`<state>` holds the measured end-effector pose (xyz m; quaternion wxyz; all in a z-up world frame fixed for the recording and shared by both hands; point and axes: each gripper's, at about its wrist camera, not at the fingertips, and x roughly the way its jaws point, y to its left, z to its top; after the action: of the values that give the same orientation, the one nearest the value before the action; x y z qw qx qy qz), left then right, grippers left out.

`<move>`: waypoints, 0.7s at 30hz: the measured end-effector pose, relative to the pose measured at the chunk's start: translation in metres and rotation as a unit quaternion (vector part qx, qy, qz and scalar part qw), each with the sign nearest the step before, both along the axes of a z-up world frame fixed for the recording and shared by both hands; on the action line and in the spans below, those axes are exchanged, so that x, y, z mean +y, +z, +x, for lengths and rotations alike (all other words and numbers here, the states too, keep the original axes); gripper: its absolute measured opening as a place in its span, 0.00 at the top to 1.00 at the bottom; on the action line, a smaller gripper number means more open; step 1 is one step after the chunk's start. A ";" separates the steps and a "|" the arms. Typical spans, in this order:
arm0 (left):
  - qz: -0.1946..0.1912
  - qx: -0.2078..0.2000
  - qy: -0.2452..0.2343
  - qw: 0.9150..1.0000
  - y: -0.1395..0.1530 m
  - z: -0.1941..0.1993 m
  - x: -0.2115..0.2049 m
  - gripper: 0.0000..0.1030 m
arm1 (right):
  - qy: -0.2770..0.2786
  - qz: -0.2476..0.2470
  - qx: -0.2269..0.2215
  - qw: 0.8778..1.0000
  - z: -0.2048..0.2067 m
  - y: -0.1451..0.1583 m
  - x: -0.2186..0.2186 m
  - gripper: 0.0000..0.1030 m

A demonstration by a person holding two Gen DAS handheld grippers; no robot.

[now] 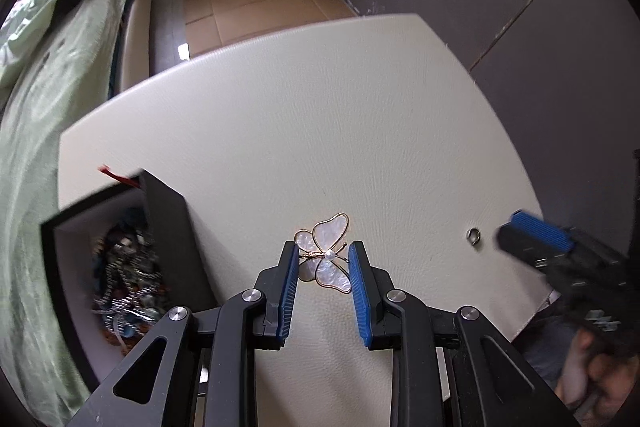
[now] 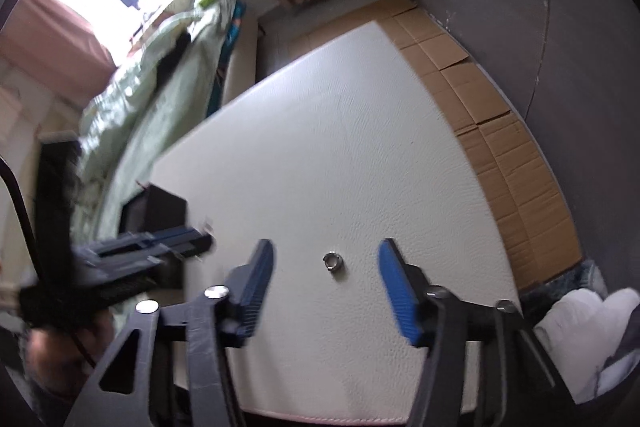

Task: Organize jewelry
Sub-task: 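Grasp the white butterfly pendant with the left tool, then lower the butterfly pendant into the box with the left tool while the right tool grasps the silver ring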

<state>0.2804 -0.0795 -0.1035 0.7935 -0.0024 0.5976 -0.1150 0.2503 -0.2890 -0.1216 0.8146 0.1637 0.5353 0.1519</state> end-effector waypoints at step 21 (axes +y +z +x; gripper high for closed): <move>-0.017 -0.059 0.035 0.997 0.058 -0.007 0.054 0.74 | 0.063 -0.211 -0.008 0.976 -0.002 -0.017 0.052 0.86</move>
<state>0.2735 -0.0256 -0.0450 0.8309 -0.0301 0.5469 -0.0977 0.2485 -0.2372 -0.1390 0.8241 -0.0468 0.5576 0.0879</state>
